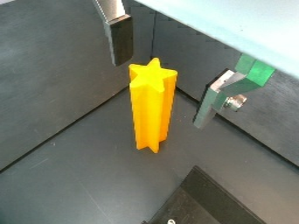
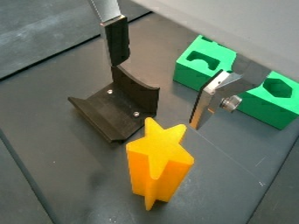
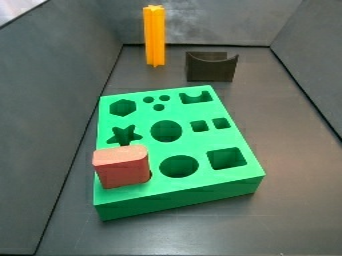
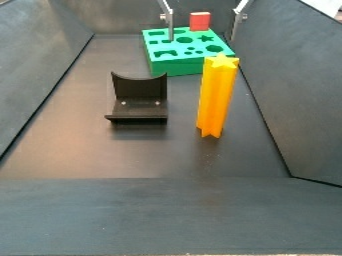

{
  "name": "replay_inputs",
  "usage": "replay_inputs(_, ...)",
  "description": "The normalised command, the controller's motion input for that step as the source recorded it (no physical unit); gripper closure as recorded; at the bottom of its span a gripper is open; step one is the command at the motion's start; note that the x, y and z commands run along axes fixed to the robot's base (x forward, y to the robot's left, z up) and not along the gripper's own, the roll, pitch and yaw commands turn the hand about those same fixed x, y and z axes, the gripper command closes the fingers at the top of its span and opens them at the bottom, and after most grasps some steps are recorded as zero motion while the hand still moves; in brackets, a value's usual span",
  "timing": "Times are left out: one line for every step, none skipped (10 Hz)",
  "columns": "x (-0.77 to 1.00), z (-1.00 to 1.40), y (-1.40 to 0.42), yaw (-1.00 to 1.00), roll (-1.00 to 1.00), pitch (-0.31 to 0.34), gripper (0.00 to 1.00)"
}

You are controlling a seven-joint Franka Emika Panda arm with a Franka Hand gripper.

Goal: Pick up the star object. Move up. Move to above the board. Insert the star object.
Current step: Pick up the star object.

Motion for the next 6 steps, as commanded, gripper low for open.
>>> replay_inputs(-0.14, 0.0, 0.0, -0.01, 0.0, 0.0, 0.0)
replay_inputs(-0.8, -0.17, 0.13, 0.0, 0.01, -0.074, 0.0)
replay_inputs(-1.0, -0.3, 0.35, 0.0, 0.01, -0.13, 0.0)
replay_inputs(-1.0, -0.3, 0.36, 0.0, 0.01, -0.14, 0.0)
replay_inputs(-0.7, -0.23, 0.33, 0.0, 0.0, -0.163, 0.0)
replay_inputs(-0.25, -0.56, 0.01, 0.0, -0.01, -0.174, 0.0)
